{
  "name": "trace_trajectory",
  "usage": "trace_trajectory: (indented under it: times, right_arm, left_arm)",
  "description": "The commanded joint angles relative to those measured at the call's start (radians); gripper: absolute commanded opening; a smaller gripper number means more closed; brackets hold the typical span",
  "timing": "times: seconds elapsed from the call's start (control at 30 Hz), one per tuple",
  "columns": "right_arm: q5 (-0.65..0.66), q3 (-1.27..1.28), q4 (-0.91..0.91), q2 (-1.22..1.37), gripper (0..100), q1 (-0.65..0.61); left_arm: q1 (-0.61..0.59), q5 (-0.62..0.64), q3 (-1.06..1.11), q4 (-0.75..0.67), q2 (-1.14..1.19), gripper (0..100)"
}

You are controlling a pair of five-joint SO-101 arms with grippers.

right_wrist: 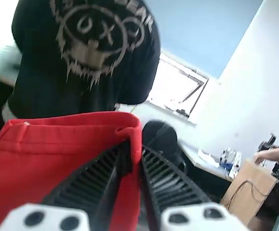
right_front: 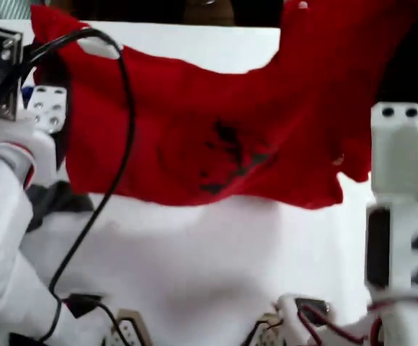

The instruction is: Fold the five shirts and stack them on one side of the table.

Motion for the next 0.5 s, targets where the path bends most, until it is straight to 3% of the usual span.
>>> trace_trajectory:
  times: [0.0,0.47]
  right_arm:
    - [-0.025,-0.023,-0.024,-0.073,2.0,0.01]
    - [-0.026,-0.014,-0.03,-0.243,2.0,0.005]
  left_arm:
    - [-0.006,0.008,-0.022,-0.02,-0.049,2]
    - [-0.008,0.009,-0.022,-0.018,-0.241,2]
